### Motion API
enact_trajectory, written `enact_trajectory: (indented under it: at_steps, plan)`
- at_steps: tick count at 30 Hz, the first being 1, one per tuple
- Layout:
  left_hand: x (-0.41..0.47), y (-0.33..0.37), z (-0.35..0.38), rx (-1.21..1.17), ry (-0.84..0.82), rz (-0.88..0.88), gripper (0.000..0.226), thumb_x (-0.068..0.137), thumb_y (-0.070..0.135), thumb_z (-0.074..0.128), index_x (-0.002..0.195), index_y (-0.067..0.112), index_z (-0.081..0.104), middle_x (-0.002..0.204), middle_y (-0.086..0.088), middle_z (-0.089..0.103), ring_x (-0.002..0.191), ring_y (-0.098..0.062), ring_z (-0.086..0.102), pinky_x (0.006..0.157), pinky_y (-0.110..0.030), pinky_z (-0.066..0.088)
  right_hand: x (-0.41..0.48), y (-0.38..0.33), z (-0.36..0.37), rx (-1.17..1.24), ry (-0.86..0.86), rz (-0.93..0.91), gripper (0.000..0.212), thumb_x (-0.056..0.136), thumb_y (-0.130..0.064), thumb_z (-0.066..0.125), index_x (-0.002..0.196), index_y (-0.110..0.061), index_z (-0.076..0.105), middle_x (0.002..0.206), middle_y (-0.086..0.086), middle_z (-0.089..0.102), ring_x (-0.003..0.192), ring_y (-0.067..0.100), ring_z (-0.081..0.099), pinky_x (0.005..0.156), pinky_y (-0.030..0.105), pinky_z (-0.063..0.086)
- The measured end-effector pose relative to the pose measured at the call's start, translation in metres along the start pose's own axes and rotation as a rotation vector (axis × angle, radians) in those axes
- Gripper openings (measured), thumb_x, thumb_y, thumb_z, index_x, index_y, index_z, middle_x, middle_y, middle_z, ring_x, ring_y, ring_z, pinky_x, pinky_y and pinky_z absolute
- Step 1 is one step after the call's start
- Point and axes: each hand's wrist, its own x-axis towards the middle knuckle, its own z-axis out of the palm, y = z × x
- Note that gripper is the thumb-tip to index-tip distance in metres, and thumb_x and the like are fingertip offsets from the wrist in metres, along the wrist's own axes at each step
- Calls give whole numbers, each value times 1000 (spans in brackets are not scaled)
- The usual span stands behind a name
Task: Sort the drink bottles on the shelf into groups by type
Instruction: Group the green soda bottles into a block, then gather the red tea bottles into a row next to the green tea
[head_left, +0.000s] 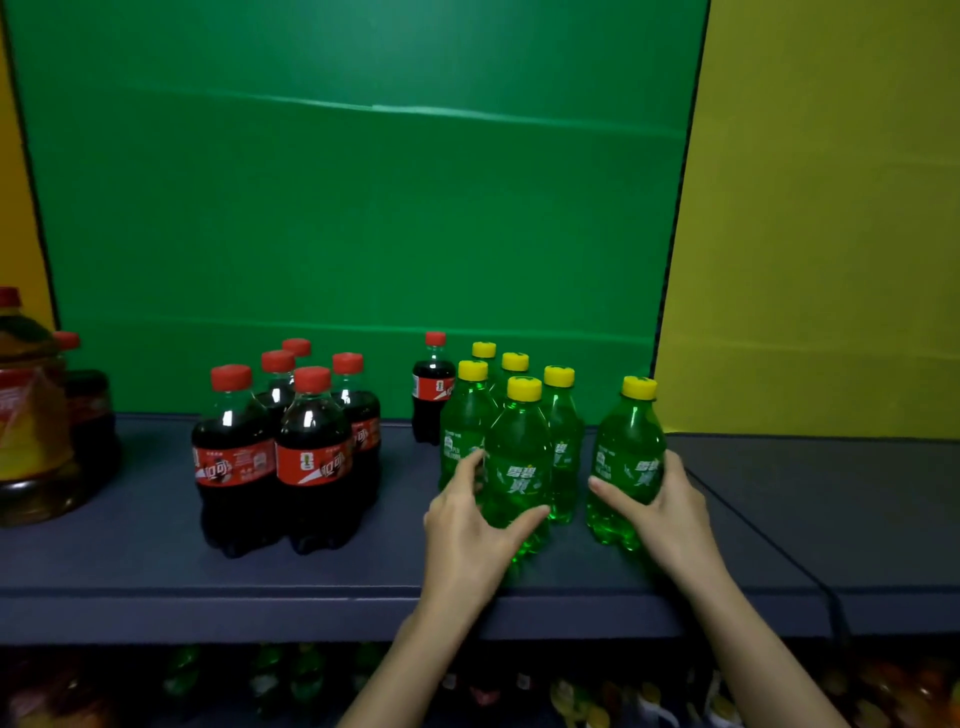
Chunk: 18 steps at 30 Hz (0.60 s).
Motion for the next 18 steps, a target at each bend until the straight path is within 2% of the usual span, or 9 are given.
enact_trajectory:
  at_steps: [3,5,7,11,14,16,17,18]
  plan:
    - [3,-2,6,41,-12,-1,86,70,44,74,139,14,33,137,-4,50,127,-19,43,104,-29,29,6,3,6,-23,-11,-14,61,70,-40,76,117,-16,45,110,8,64,92,27,59,88,45,48]
    - [7,-3,7,74,-22,-11,85,74,44,71,141,15,28,142,-3,45,132,-18,37,103,-25,24,8,3,8,-34,-23,-20,63,72,-38,74,121,-15,42,116,8,61,103,28,57,92,45,45]
    - [9,-4,8,84,-19,-16,84,76,43,70,142,15,27,144,-2,42,133,-18,35,103,-24,23,8,3,10,-30,-32,-18,65,75,-36,72,126,-15,38,122,8,58,115,30,53,95,44,41]
    - [8,-3,8,102,8,17,83,74,44,71,140,13,31,145,2,39,134,-15,34,104,-22,25,5,4,8,-19,-59,-19,74,77,-35,71,135,-12,32,133,10,50,123,28,46,96,38,38]
    - [1,-1,-2,62,39,56,84,66,66,60,133,19,42,129,11,49,123,-9,44,101,-24,33,-7,-2,2,-63,47,-40,86,73,-33,73,141,-5,27,142,16,37,131,31,35,106,41,30]
    - [-5,-4,-17,64,89,142,69,69,69,51,121,24,52,113,17,55,109,-3,52,93,-23,43,-19,-10,-2,-85,199,-124,77,71,-26,76,133,-1,37,129,20,42,122,35,41,104,46,32]
    - [-8,-8,-26,89,126,201,56,74,64,51,113,25,57,105,17,58,101,-1,55,86,-23,46,-27,-15,-3,-74,256,-188,68,71,-21,76,126,-2,43,119,18,47,114,34,46,100,44,36]
    - [-11,-13,-38,130,169,255,43,78,59,52,104,25,60,96,17,60,93,1,57,79,-23,48,-35,-21,-3,-43,280,-245,57,71,-17,76,119,-5,48,109,12,50,104,30,51,96,36,39]
